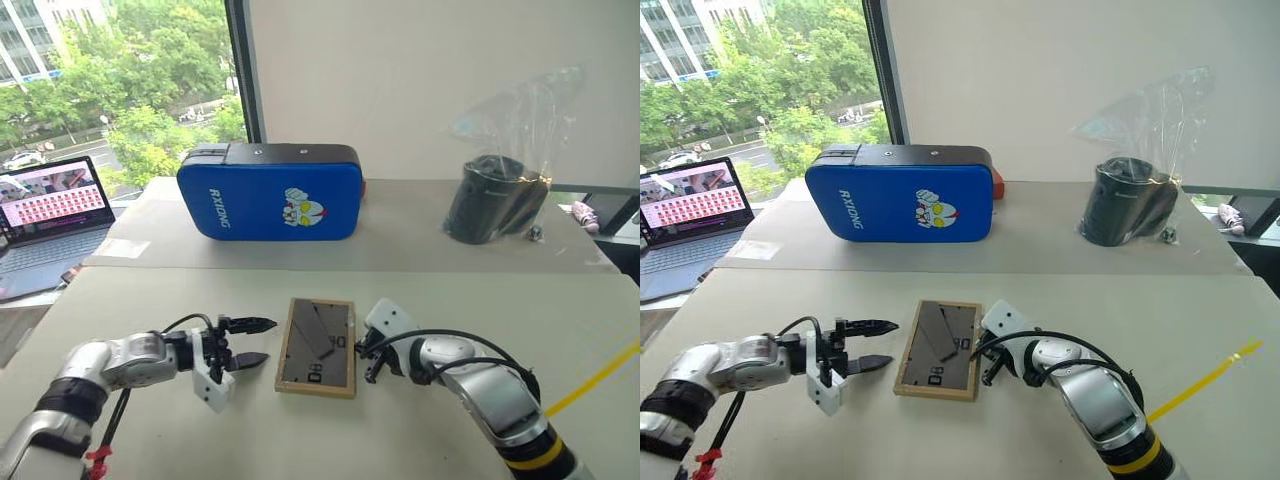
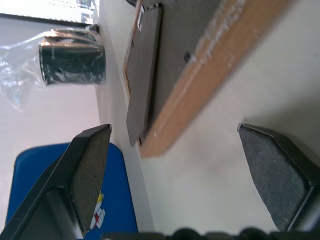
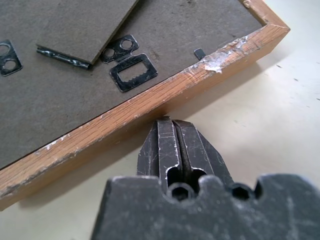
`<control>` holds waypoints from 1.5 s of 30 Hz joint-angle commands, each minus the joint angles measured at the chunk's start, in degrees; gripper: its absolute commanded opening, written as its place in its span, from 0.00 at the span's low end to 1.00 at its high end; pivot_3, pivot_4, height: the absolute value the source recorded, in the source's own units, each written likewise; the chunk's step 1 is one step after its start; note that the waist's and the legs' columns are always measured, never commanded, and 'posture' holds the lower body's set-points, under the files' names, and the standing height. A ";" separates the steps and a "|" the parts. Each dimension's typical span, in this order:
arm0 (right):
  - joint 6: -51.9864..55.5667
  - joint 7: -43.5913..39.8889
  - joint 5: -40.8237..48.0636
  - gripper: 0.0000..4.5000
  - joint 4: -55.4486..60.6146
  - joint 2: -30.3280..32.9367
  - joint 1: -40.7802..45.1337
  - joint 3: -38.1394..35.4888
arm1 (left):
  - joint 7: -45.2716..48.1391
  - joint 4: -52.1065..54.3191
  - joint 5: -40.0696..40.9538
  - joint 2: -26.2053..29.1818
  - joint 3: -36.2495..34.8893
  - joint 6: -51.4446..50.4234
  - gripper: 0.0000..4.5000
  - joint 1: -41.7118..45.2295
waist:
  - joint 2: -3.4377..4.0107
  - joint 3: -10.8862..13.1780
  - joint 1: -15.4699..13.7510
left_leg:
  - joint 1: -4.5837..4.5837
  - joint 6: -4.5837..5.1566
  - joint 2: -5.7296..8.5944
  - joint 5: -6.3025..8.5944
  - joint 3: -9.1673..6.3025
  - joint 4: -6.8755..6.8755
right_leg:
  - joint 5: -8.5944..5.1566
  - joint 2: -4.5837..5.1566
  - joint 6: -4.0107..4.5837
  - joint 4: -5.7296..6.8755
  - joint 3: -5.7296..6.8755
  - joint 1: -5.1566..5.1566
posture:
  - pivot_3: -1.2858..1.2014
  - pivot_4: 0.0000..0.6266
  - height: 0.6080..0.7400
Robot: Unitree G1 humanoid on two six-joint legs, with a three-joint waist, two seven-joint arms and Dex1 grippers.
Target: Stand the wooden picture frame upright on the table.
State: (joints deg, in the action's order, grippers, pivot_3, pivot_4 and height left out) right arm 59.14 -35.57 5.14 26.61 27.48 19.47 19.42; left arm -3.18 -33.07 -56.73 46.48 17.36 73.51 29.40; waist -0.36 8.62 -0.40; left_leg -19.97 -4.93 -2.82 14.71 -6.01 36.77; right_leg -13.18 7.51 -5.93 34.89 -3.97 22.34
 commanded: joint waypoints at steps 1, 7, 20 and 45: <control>0.87 0.61 1.26 0.00 0.60 -1.02 0.40 1.06 | -1.33 -2.53 -4.96 -3.32 7.95 2.26 0.98 -0.35 | 0.04 -0.06 -0.04 | 0.01 0.00 0.00 0.00 0.00 0.00 | 0.00 0.00 -0.01 0.00 0.00 0.00 | 0.52 0.24 1.00; 1.01 1.69 1.54 0.00 0.13 -1.10 0.61 0.09 | -3.21 -3.51 -3.66 -2.63 9.34 4.27 0.98 0.14 | 0.02 -0.13 0.09 | 0.01 0.00 0.00 0.00 0.00 0.00 | -0.01 0.00 -0.02 0.00 0.00 0.01 | 0.52 0.24 1.00; 1.68 2.68 2.75 0.00 -0.11 -1.41 1.42 -0.60 | -2.31 -2.00 -1.55 -3.16 11.29 3.34 0.65 -1.90 | 0.01 -0.12 0.87 | -0.04 -0.01 0.00 0.01 0.00 -0.02 | -0.06 0.00 -0.07 -0.01 0.00 0.07 | 0.52 0.24 1.00; -5.36 -9.62 10.92 0.32 -9.87 10.04 13.46 -10.86 | -1.97 -2.27 0.00 -3.47 12.03 -0.11 0.27 -2.10 | 0.01 0.00 0.84 | -0.17 -0.02 0.02 0.00 -0.02 -0.12 | -0.08 0.00 -0.06 -0.11 -0.02 0.16 | 0.52 0.24 1.00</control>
State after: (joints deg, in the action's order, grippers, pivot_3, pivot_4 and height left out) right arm 56.12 -42.17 13.14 16.57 38.54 30.89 8.79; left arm -7.57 -33.48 -53.63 43.64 25.12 74.43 29.33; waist -0.35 8.62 0.44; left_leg -20.13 -4.95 -2.80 14.71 -6.03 36.61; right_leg -13.26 7.51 -5.99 34.81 -3.98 22.50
